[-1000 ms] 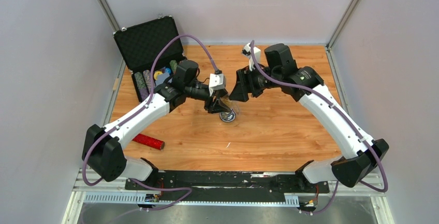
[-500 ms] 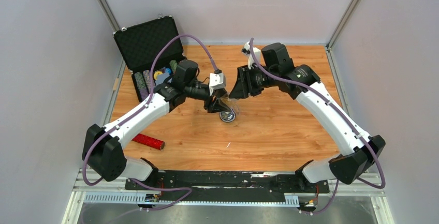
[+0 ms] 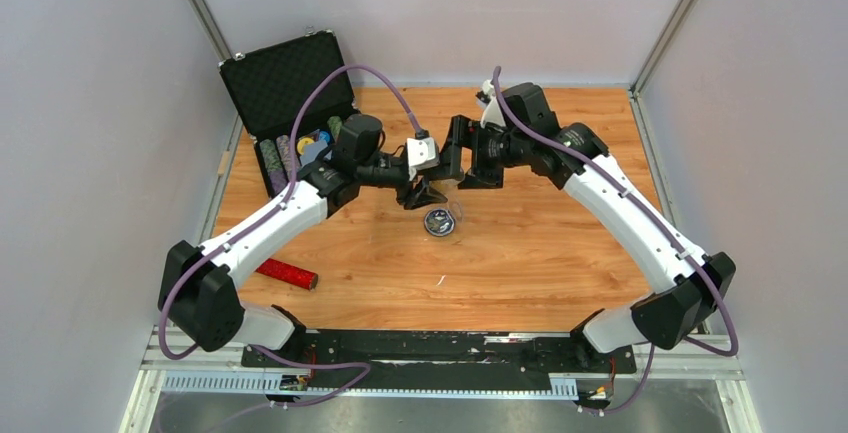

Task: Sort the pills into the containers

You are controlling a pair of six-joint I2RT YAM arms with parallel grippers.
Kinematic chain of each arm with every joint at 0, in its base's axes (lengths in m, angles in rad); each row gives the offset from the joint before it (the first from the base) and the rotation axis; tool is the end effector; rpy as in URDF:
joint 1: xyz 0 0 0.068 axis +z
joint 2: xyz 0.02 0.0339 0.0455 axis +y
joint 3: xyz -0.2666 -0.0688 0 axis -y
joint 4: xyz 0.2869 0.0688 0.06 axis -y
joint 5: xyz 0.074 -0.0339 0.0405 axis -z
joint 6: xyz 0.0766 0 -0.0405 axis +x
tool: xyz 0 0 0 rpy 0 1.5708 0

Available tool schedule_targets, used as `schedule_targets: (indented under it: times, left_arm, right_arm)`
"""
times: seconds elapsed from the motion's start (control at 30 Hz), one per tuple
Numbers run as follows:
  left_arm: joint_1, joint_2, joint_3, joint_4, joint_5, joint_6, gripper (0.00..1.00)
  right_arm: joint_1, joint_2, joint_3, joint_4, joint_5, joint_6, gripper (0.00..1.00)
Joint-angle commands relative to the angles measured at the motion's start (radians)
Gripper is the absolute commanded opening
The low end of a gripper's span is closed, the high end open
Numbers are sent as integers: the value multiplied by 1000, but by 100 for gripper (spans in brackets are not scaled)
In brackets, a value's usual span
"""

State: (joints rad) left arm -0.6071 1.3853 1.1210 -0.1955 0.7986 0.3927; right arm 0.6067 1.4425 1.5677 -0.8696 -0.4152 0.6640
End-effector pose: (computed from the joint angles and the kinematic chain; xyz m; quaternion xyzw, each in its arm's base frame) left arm 0.2789 -0.2605 0.3019 0.5552 0.5887 -0.3804 0.4477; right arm 0.2856 0.2358 0.3756 -0.0571 0.8982 0.3851 0.2042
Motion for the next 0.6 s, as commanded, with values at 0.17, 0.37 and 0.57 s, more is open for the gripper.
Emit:
schedule_targets:
  times: [0.17,0.37,0.57]
  left_arm:
    - [-2,-52,-19,133,-9,-25,14]
    - [-2,-94,-72,244,17,-99,33]
    - [-2,-119,-105,302,23,-140,47]
  right_arm:
    - [8,42,-39,43,-72,0,69]
    - [8,57,-59,87,-9,20,54]
    - [8,40,-83,125,91,14,42]
